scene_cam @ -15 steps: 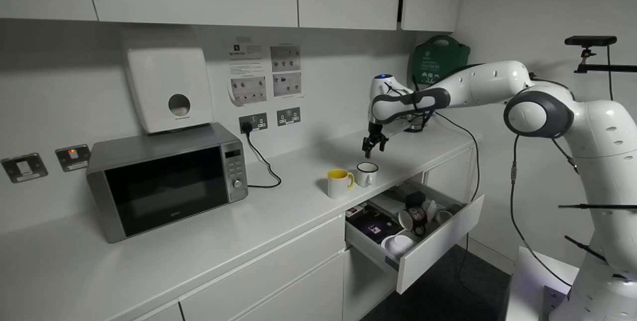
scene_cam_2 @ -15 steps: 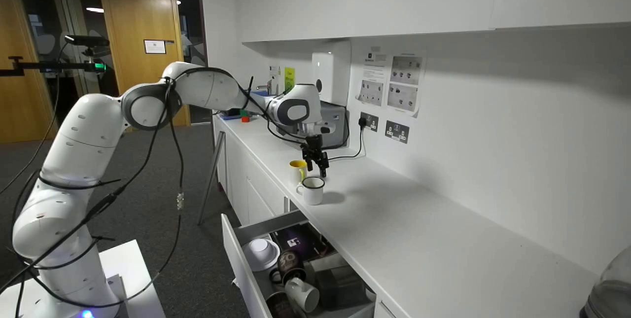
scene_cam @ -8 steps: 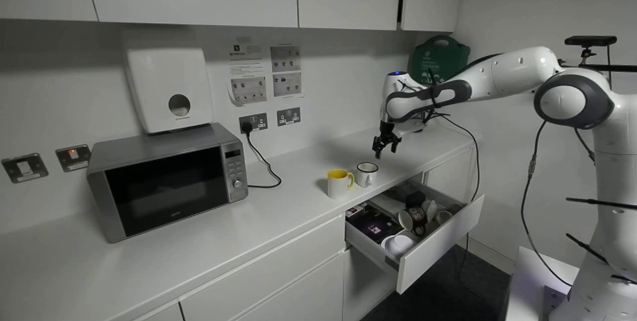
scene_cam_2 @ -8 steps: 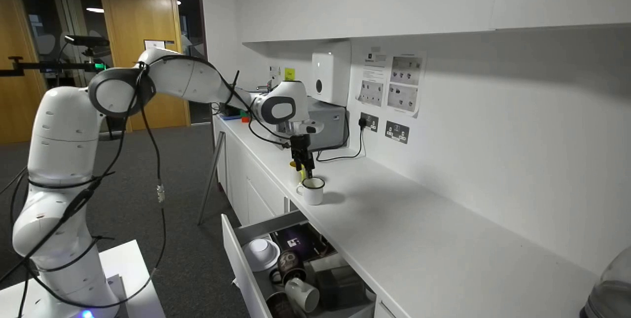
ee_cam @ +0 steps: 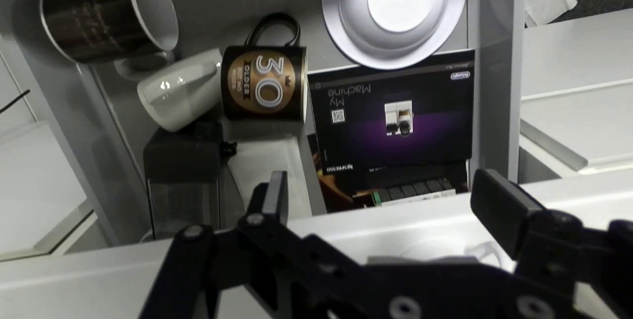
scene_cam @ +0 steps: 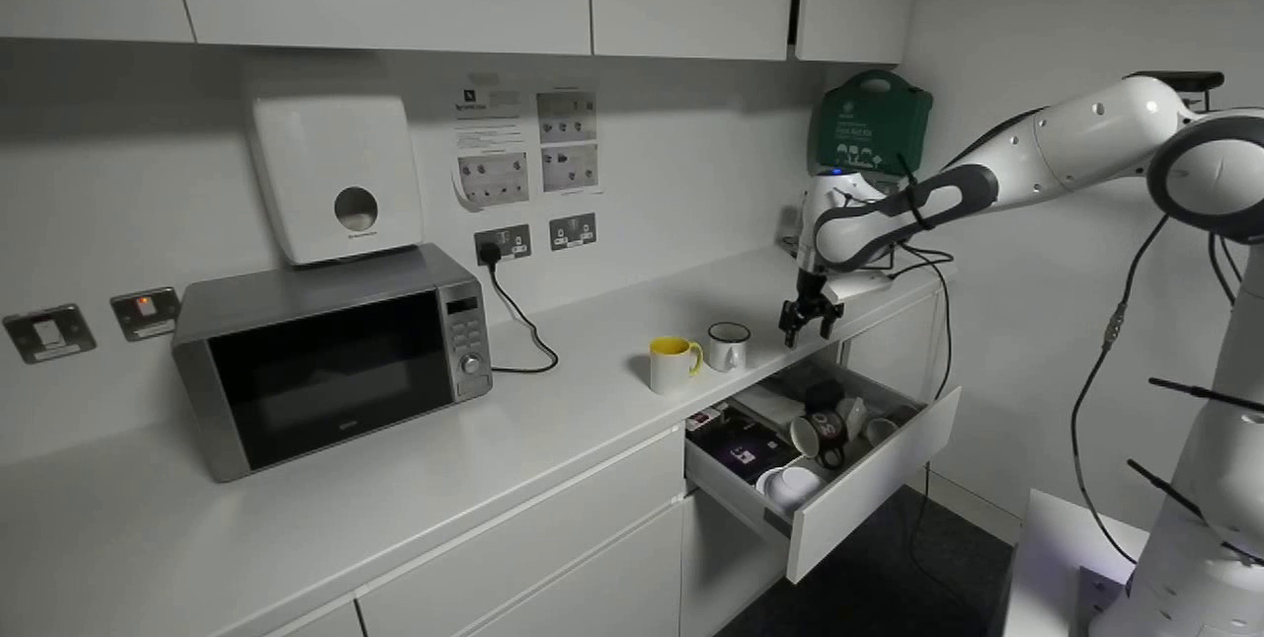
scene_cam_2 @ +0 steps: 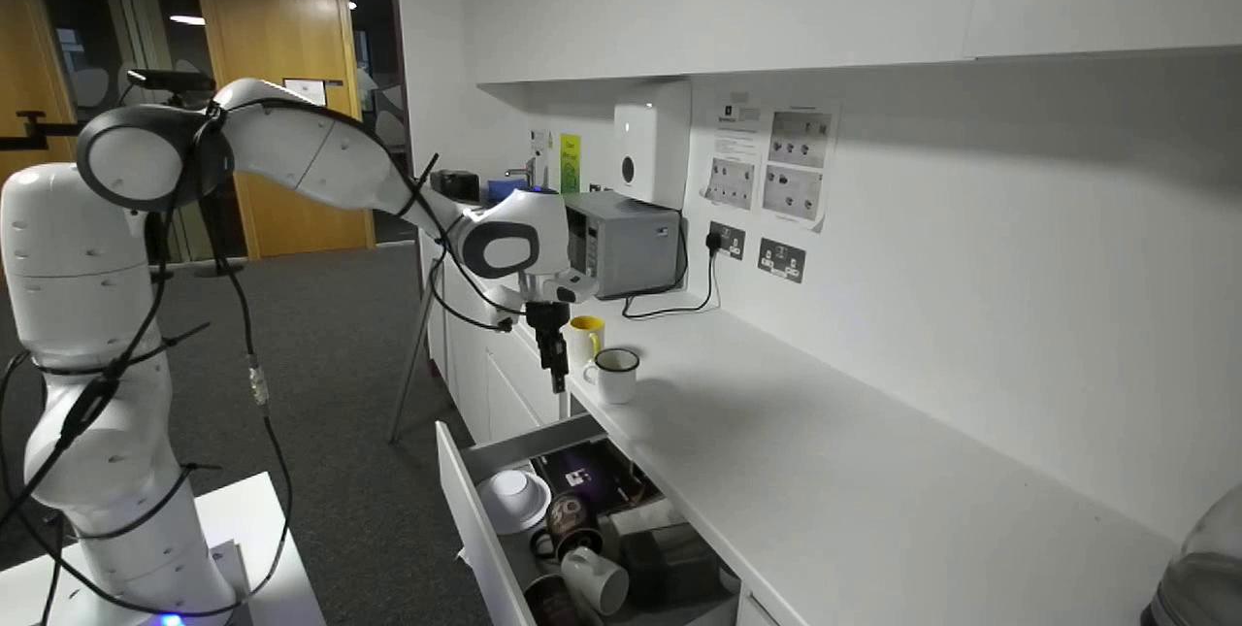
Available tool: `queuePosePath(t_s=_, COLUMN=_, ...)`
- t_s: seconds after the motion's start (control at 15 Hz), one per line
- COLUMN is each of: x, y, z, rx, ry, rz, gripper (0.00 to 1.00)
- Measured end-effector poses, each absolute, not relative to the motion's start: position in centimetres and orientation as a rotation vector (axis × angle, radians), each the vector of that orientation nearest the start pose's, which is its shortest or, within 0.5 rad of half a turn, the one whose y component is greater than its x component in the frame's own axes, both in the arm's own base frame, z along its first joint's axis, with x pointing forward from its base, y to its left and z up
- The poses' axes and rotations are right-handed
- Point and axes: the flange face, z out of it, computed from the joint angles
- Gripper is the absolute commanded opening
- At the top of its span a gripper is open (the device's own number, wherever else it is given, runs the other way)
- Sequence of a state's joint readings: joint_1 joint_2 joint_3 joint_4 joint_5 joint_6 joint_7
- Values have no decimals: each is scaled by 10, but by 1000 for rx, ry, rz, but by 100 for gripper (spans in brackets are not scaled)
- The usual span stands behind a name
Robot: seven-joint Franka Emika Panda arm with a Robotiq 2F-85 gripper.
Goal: Take four mugs out of the open drawer
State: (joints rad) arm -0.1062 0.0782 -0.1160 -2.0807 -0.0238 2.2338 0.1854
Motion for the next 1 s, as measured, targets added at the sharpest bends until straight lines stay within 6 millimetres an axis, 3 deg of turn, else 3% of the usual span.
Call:
queuePosePath(t_s=0.2, x=530, y=-120, z=376, rx=-3062, ry=655, rz=-78, gripper=100)
queuePosePath(t_s=0.4, x=520, y=-116, z=364, rx=-3044, ry=668, rz=-63, gripper=100)
queuePosePath(t_s=0.67, x=520, y=-108, z=362, rx=-3068, ry=736, rz=-57, gripper=100)
queuePosePath(t_s=1.0, x=525, y=-84, z=361, rx=-3166, ry=867, rz=-98, gripper=100)
